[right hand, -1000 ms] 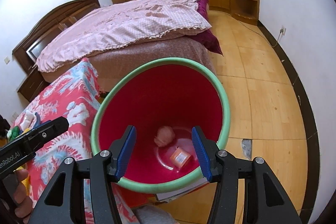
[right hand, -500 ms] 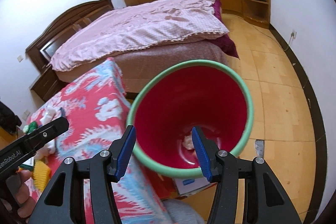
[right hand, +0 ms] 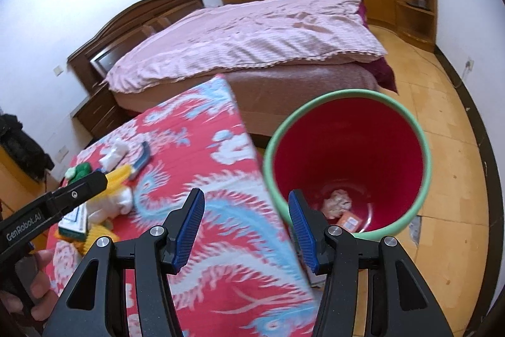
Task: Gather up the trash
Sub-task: 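Withdraw both open tools from the bucket back over the table, then grasp the teal toothpaste box with the left tool while the right tool approaches the yellow foam net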
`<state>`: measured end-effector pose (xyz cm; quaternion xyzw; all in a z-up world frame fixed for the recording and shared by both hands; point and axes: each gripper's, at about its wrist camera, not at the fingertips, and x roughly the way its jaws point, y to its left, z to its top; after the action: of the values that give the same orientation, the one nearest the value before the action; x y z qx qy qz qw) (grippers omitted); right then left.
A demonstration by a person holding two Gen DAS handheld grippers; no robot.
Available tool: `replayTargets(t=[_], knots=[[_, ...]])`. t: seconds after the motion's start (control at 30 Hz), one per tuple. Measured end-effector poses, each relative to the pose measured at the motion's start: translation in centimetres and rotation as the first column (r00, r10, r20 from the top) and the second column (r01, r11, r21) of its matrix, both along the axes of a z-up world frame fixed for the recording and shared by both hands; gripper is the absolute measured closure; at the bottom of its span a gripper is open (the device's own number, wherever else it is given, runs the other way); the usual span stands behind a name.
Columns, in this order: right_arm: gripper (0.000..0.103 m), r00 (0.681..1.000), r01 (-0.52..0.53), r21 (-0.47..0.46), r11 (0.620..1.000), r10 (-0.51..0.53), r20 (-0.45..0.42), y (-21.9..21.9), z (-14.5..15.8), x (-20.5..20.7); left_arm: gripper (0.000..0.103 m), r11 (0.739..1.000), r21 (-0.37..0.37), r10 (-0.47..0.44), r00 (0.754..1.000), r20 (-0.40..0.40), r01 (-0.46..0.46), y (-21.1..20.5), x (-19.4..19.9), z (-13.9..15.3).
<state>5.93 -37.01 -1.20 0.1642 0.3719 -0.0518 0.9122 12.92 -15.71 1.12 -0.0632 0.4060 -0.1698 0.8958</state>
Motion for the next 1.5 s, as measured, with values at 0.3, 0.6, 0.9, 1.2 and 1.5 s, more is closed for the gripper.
replayTargets(t=[0.3,0.6,0.9,1.2,1.5], knots=[[0.046,0.997,-0.078,0.011,0.997,0.078,-0.009,4.3,-0.1,0.7,0.044,0.992,-0.001,0.130,0.992,0.008,-0.130,6.1,-0.2,0.0],[0.046,0.993,-0.114,0.002,0.993,0.114,-0.021,7.1,-0.3,0.9,0.044,0.973,0.001,0.229,0.973,-0.021,-0.229,11.0,-0.3,-1.3],[0.046,0.990,-0.129,0.001,0.992,0.129,-0.050,8.6,-1.2,0.9,0.044,0.956,0.004,0.292,0.951,-0.102,-0.293,13.9,0.8,-4.3],[0.046,0.987,-0.144,0.000,0.990,0.144,-0.077,9.6,-2.0,1.2,0.072,0.959,-0.078,0.258,0.953,-0.157,-0.272,14.4,1.4,-5.6],[0.046,0.982,-0.166,0.006,0.986,0.165,-0.091,10.6,-2.3,1.2,0.084,0.956,-0.137,0.244,0.963,-0.111,-0.258,15.1,0.3,-4.2]])
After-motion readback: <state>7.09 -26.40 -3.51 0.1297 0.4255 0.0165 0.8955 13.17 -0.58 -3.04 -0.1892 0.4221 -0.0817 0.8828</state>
